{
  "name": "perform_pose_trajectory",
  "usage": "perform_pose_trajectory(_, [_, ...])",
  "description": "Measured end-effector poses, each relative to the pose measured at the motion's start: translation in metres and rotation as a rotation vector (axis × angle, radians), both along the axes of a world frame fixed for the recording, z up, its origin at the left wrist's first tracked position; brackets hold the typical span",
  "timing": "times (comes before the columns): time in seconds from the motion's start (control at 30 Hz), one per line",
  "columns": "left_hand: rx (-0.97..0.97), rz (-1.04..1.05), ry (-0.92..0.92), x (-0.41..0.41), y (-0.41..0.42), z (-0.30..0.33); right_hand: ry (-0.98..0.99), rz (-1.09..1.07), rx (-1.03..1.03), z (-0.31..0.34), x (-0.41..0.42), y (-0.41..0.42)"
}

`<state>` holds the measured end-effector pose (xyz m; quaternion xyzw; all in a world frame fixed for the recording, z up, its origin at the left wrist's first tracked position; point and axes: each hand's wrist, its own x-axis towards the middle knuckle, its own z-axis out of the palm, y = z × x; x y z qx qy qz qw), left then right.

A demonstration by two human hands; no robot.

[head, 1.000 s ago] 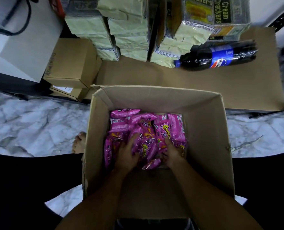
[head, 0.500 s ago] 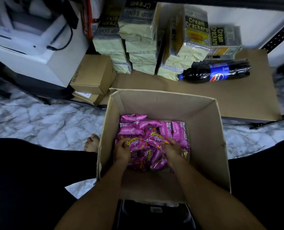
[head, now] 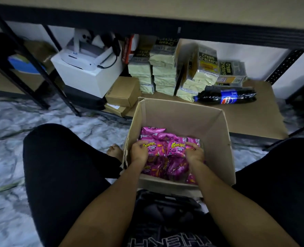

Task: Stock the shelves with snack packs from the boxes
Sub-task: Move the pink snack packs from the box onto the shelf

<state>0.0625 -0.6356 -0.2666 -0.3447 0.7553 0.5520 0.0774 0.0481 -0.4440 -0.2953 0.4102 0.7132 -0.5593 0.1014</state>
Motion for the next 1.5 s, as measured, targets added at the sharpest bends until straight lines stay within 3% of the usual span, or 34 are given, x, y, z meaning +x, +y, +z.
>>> perform_pose_trajectory(0.2, [0.045, -0.134, 0.139, 0.008, 0.014, 0.053, 0.070, 0.090, 0.043, 0.042, 0.009, 0.019])
perform_pose_trajectory(0.4, [-0.048, -0.172, 0.063, 0.028, 0.019, 0.078, 0.197, 0.165, 0.138, 0.052, 0.023, 0.018])
perform_pose_trajectory(0.6, [0.113, -0.181, -0.021, 0.053, -0.021, 0.075, 0.209, 0.275, 0.069, 0.044, 0.044, -0.019])
perform_pose_trajectory(0.97, [0.199, -0.171, -0.088, -0.008, -0.026, 0.076, 0.135, 0.341, 0.095, 0.058, -0.001, -0.011])
perform_pose_trajectory(1.17, [0.246, -0.200, -0.104, -0.008, -0.021, 0.152, 0.088, 0.265, -0.032, 0.150, 0.007, 0.008])
perform_pose_trajectory(1.5, [0.392, -0.273, -0.017, 0.014, -0.016, 0.397, 0.155, 0.287, -0.145, 0.400, 0.030, 0.028])
